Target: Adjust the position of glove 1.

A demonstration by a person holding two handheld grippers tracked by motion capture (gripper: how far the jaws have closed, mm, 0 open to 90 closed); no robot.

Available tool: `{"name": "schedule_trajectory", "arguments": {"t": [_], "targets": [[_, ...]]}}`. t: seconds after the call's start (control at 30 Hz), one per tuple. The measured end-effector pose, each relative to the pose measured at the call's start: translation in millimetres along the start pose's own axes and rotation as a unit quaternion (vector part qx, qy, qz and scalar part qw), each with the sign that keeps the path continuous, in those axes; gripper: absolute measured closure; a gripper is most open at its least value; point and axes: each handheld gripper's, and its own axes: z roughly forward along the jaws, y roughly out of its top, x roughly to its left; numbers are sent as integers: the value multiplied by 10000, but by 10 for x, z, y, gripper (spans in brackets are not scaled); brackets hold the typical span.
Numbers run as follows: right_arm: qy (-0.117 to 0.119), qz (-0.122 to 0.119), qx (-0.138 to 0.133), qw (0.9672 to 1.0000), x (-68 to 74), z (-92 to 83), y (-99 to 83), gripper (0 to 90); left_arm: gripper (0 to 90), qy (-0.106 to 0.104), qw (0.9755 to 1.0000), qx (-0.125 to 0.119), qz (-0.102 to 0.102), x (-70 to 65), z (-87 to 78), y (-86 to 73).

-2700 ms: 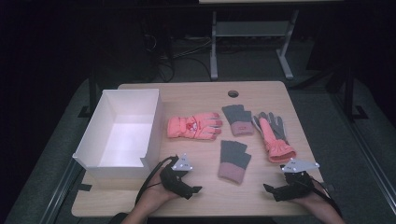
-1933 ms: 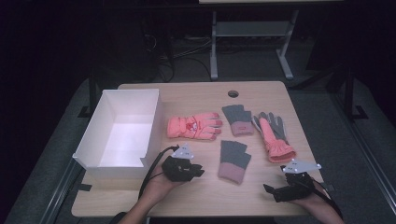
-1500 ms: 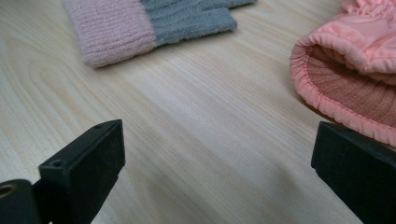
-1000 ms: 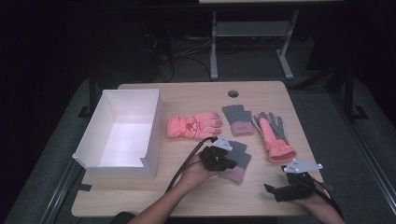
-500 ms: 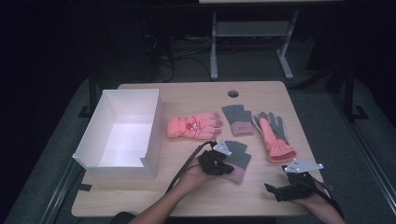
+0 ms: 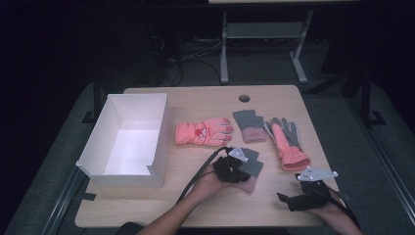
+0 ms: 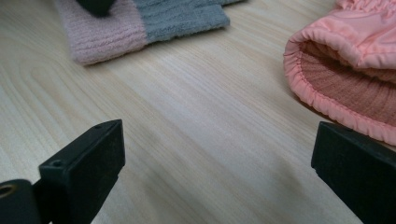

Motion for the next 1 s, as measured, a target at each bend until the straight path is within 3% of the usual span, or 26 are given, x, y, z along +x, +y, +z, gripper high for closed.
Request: {"name": "schedule_trajectory", "arguments": {"t": [0.03, 0.5, 0.73, 1.0], "targets": [[-7, 12, 0, 10000, -1, -7, -1, 25, 898, -29, 10000, -39, -77, 2, 7, -30], [3, 7, 6, 10000, -7, 2, -3, 25, 899, 161, 9996, 219, -121, 62, -267, -204], [0, 14, 1, 10000, -14, -2, -5, 25, 900, 197, 9988, 446, -34, 65, -318, -237], [4, 52, 25, 10000, -13, -1, -6, 25, 900, 457, 9973, 513, -276, 209, -569, -428]]}}
